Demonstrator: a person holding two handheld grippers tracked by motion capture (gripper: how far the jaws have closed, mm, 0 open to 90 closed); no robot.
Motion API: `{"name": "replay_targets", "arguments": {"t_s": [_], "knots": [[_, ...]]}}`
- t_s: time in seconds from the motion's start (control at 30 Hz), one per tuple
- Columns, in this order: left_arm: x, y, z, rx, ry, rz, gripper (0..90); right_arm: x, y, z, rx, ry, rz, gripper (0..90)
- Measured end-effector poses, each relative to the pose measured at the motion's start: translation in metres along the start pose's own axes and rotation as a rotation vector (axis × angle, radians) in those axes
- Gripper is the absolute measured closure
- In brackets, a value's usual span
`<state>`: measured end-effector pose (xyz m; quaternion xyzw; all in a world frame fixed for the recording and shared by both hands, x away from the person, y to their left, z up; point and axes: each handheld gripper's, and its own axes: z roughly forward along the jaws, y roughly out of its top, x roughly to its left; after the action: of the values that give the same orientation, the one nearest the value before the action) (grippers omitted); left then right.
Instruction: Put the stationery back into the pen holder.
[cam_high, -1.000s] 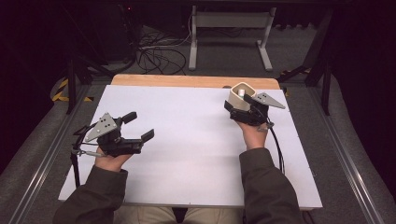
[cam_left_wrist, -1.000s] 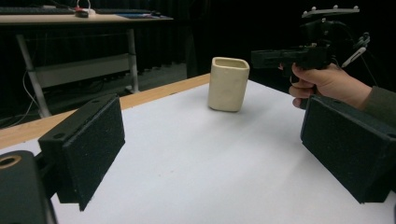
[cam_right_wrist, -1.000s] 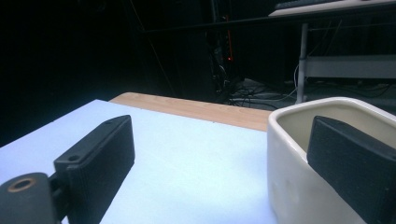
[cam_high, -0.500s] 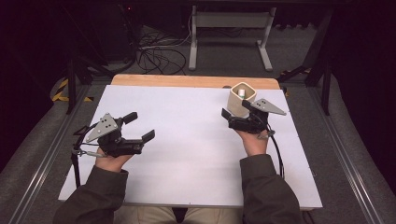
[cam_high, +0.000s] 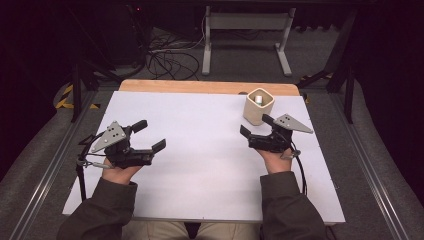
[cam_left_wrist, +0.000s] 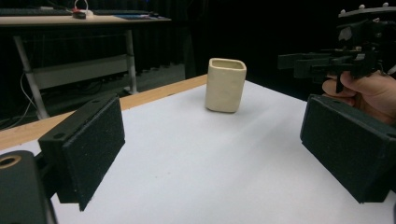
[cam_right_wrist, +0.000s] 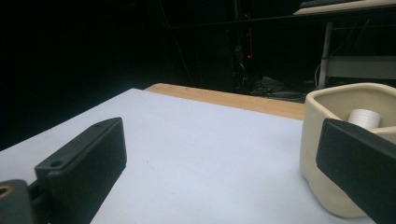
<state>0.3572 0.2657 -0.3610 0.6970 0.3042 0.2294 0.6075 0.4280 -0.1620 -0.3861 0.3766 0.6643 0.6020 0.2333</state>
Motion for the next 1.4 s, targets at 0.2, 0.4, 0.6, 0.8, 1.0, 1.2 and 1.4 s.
{"name": "replay_targets", "arguments": {"t_s": [0.2,0.4,0.6,0.8,1.0,1.2,1.4], "knots": [[0.000,0.001,-0.002,-0.005,-0.001,0.001,7.2,0.001,-0.002,-0.008,-0.009,0.003,0.001,1.5],[0.000,0.002,-0.003,-0.007,-0.002,0.001,7.3,0.000,-0.006,-0.019,-0.012,-0.002,0.004,1.4],[-0.001,0.002,-0.003,-0.006,-0.005,-0.001,7.3,-0.001,-0.008,-0.029,-0.029,-0.008,0.005,1.4],[-0.002,0.002,-0.002,-0.005,-0.009,0.003,7.3,-0.002,-0.008,-0.038,-0.048,-0.012,0.010,1.5],[-0.001,0.001,-0.003,0.000,-0.009,0.002,7.3,-0.004,-0.008,-0.048,-0.077,0.008,0.006,1.5],[-0.002,0.000,-0.003,0.002,-0.007,-0.001,7.3,-0.005,-0.009,-0.057,-0.085,0.052,0.001,1.9],[-0.002,-0.001,-0.003,0.009,-0.011,0.004,7.3,-0.006,-0.008,-0.066,-0.093,0.055,-0.009,1.9]]}}
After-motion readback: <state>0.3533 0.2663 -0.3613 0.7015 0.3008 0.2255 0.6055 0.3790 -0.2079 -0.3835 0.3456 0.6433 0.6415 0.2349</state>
